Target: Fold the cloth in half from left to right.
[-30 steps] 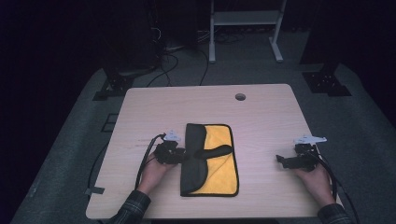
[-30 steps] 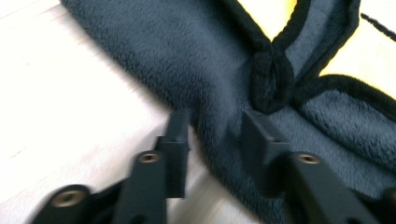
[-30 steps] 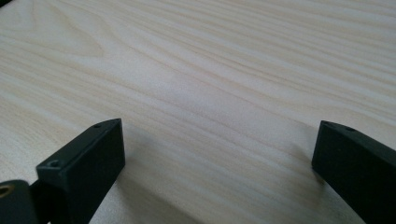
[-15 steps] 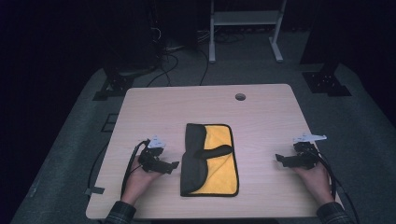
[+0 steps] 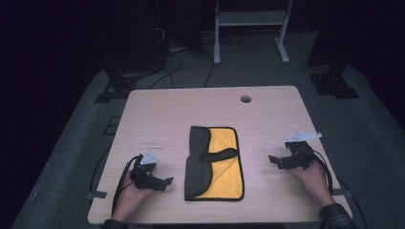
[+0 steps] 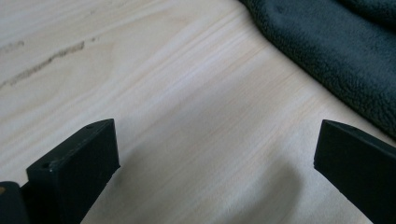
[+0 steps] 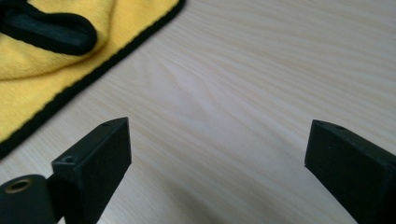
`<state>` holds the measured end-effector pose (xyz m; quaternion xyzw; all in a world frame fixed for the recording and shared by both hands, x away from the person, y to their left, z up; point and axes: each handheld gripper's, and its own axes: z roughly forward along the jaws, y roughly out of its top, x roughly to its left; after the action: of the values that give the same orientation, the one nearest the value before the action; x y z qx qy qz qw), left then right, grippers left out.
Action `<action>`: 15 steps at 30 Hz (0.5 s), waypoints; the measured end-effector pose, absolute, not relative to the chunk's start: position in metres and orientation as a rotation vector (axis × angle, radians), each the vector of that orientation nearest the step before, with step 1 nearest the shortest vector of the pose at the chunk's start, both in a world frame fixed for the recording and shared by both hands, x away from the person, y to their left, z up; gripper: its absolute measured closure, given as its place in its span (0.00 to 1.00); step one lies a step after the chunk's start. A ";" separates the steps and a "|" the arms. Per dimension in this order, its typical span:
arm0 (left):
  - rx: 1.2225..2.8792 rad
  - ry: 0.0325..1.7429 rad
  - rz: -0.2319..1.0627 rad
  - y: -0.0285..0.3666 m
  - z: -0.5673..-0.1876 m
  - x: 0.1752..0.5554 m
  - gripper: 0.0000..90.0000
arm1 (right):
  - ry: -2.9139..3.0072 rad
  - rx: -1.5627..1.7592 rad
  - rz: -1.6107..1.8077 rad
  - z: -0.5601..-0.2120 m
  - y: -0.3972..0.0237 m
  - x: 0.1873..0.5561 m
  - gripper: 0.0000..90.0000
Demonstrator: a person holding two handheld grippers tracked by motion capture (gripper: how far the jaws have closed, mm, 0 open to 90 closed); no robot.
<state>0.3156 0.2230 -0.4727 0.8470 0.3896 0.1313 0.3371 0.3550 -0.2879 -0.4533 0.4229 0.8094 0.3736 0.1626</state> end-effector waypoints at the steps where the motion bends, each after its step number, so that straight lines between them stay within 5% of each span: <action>1: 2.198 1.017 0.336 0.223 -0.474 0.314 0.00 | 2.309 1.206 1.066 -0.453 -0.288 0.355 0.07; 15: 2.198 0.930 0.411 0.227 -0.484 0.309 0.00 | 2.339 1.049 1.237 -0.430 -0.243 0.367 0.15</action>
<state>0.3089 0.2266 -0.4837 0.8494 0.3593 0.1587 0.3523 0.3675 -0.2426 -0.4301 0.3645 0.8129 0.4297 0.1471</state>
